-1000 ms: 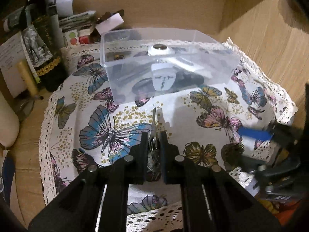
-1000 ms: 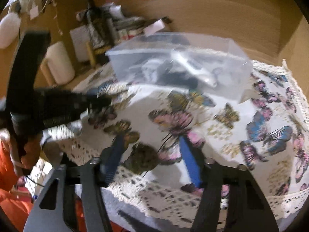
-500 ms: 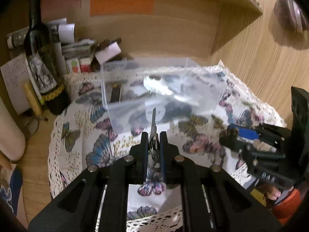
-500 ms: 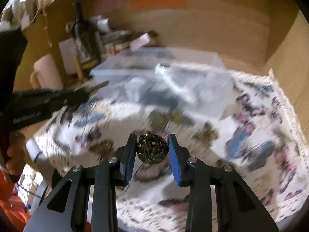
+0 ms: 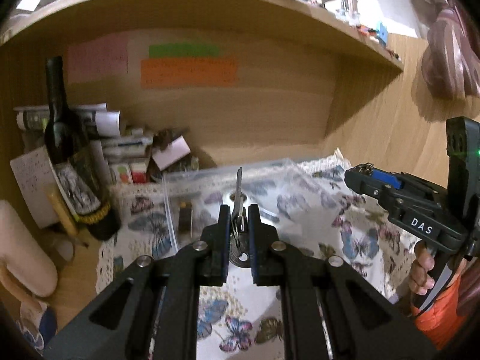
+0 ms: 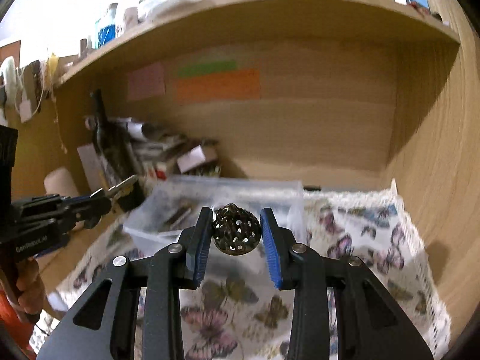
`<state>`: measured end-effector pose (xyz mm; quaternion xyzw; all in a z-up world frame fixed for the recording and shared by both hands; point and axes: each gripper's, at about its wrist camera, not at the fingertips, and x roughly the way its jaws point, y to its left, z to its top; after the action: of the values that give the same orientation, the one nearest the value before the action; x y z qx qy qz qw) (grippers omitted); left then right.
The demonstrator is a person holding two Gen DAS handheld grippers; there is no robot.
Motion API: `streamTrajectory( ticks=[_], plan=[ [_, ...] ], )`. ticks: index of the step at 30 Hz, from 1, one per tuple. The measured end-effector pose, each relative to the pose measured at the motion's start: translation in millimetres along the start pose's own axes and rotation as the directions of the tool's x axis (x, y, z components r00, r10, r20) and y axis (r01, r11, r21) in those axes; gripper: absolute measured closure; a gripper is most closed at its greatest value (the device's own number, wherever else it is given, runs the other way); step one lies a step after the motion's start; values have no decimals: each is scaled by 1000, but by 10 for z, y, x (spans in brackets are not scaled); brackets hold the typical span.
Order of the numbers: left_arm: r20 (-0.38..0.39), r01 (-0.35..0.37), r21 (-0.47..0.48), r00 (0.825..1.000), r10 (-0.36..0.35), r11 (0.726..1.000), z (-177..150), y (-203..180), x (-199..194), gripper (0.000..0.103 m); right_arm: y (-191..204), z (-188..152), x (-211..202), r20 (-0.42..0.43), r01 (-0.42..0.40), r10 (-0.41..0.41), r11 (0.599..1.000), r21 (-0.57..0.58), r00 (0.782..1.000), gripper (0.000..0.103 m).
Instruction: Organize rigid objects
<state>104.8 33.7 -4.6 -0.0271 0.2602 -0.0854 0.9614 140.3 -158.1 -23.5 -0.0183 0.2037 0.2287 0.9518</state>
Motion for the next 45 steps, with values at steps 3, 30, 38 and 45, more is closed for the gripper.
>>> streamTrajectory(
  ticks=[3,30,38,45],
  plan=[
    [3,-4,-9,1000,5,1000,79,44,109,93,-32,79,113,-1,0,0,1000,3,1000,73],
    [-183,26,-48,982,-35,998,-9,247,999,92,-58,-159,1062,-225,19,-21,1000,-11,974,67],
    [3,-34,1,999,34,999,81,45,308,44,84,32,226,-16,23,-24,999,-45,1000,52],
    [148,-91,24,985,87,996,21,-156,-252,16,244,29,-477,159,48,-37,997,-66,987,24]
  ],
)
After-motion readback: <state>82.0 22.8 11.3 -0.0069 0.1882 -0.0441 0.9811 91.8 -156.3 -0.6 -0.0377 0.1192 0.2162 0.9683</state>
